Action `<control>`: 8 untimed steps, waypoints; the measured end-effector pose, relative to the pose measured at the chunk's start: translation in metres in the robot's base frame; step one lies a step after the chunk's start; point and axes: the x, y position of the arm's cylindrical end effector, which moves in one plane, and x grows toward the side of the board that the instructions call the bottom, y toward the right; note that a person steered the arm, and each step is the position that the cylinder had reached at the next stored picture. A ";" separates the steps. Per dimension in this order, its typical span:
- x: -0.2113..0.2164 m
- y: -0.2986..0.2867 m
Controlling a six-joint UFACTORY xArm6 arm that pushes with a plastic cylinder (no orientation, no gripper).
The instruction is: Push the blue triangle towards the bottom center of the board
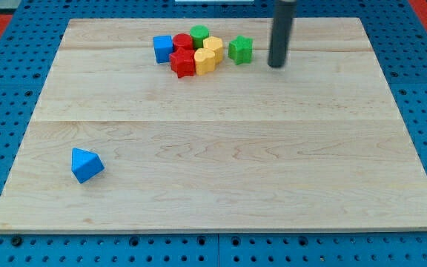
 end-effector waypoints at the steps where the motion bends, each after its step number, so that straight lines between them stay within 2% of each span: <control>1: 0.092 -0.013; 2: 0.190 -0.087; 3: 0.251 -0.226; 4: 0.264 -0.340; 6: 0.179 -0.336; 8: 0.158 -0.188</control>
